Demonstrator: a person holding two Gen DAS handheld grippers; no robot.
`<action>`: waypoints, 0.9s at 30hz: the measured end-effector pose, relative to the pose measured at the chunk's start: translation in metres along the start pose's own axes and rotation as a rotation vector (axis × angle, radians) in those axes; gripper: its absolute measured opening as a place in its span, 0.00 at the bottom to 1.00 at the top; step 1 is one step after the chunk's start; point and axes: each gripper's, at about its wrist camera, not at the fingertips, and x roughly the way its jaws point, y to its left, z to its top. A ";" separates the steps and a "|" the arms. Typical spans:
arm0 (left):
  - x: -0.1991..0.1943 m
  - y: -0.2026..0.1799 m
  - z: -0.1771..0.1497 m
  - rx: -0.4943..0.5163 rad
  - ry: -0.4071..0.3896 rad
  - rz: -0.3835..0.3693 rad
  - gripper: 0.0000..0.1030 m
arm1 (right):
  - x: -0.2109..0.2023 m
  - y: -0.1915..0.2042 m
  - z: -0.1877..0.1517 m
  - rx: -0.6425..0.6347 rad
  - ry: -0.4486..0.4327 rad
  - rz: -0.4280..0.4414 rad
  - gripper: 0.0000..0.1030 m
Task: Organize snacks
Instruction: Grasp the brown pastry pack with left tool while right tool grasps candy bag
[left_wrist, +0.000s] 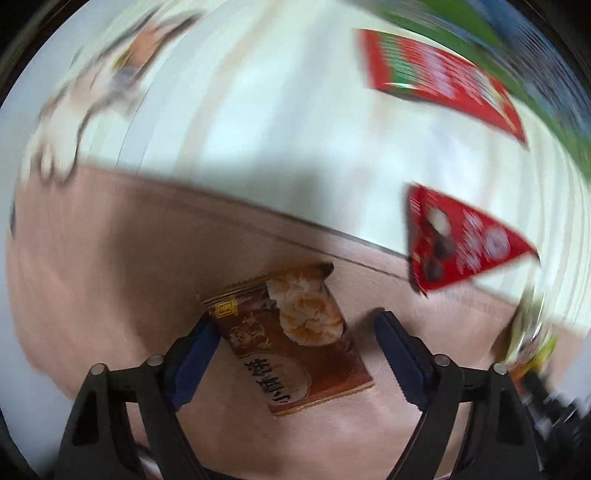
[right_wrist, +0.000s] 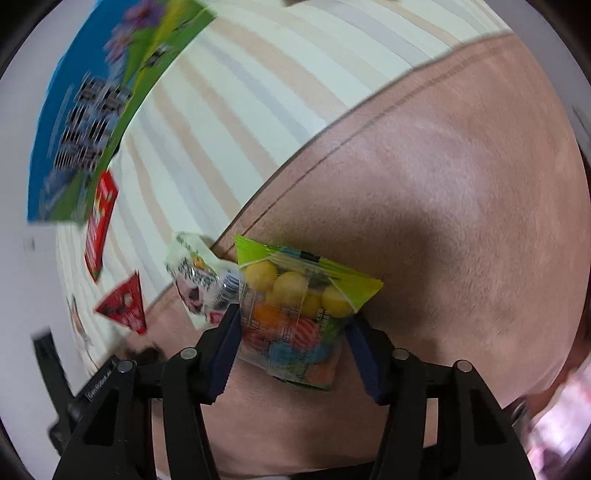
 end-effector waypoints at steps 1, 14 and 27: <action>-0.001 -0.010 -0.004 0.063 -0.014 0.022 0.82 | 0.001 0.005 -0.001 -0.053 0.008 -0.017 0.56; 0.012 -0.063 -0.050 0.220 0.006 0.066 0.83 | 0.014 0.061 -0.012 -0.476 0.037 -0.186 0.56; 0.025 0.013 0.000 0.149 0.045 -0.017 0.91 | 0.020 0.046 -0.018 -0.359 0.078 -0.127 0.64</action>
